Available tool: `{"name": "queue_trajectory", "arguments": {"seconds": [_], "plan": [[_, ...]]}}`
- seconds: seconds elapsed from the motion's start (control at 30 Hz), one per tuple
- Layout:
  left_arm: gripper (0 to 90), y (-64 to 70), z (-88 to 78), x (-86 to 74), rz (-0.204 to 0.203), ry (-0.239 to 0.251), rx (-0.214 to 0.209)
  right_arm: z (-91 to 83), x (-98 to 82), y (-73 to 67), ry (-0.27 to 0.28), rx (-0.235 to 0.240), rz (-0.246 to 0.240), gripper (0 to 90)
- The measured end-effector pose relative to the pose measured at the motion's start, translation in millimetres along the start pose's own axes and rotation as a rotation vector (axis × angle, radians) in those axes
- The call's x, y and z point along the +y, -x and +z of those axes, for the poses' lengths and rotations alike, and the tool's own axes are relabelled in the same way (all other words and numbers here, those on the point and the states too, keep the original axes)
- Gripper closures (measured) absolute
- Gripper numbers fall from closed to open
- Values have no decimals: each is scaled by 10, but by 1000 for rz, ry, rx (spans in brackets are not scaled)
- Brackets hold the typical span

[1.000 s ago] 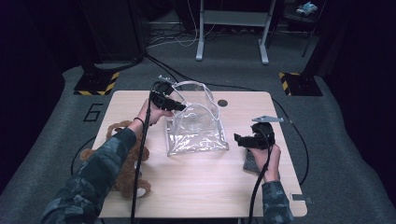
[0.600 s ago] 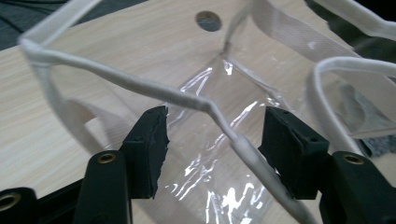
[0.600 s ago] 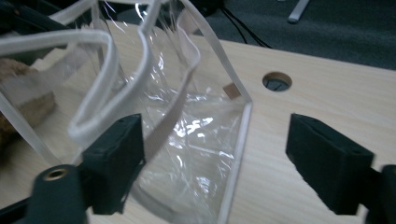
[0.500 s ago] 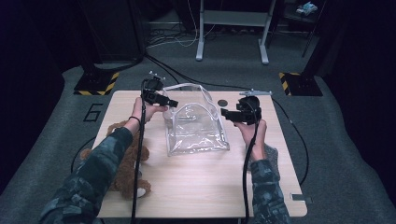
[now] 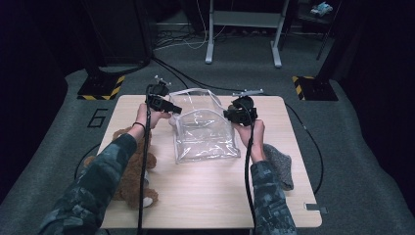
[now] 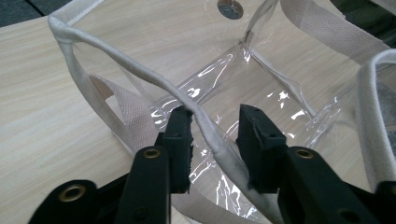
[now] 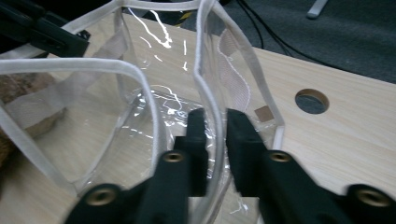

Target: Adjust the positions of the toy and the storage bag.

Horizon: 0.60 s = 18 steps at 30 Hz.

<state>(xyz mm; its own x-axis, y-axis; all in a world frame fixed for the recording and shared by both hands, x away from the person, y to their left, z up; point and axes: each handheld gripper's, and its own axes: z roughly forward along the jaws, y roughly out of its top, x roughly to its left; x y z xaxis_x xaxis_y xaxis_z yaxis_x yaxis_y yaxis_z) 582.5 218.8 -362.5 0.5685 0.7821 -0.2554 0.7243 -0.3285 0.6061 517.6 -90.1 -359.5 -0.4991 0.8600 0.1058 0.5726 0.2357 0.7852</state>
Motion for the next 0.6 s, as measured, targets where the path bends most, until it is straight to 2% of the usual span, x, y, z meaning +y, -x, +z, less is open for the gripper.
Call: {"name": "queue_trajectory", "arguments": {"seconds": [0.07, 0.1, 0.13, 0.17, 0.2, 0.23, 0.37, 0.47, 0.6], "plan": [[687, 1, -4, -3, -2, 1, -7, -12, -9, 7, 6, -6, -4, 860], [736, -4, -9, 0, 11, 4, -5, -58, -35, 28, 6, -17, -6, 872], [736, 4, -14, -2, 3, 9, 0, -58, -35, 28, 6, -17, -6, 872], [767, -6, -24, -2, 15, 14, -1, -103, -74, 44, 2, -15, 5, 875], [772, -6, -35, -10, 2, 19, -8, -124, -93, 47, 2, -13, 11, 875], [777, -19, -48, -13, 12, 13, -6, -150, -119, 54, 5, -13, 10, 876], [785, -16, -81, -52, 3, 15, -13, -251, -225, 77, 17, -9, 26, 875], [786, -9, -97, -77, 23, 24, -13, -299, -267, 87, 19, -3, 47, 875], [786, 24, -142, -160, 19, 19, -41, -382, -349, 86, 35, -5, 54, 876]]}}
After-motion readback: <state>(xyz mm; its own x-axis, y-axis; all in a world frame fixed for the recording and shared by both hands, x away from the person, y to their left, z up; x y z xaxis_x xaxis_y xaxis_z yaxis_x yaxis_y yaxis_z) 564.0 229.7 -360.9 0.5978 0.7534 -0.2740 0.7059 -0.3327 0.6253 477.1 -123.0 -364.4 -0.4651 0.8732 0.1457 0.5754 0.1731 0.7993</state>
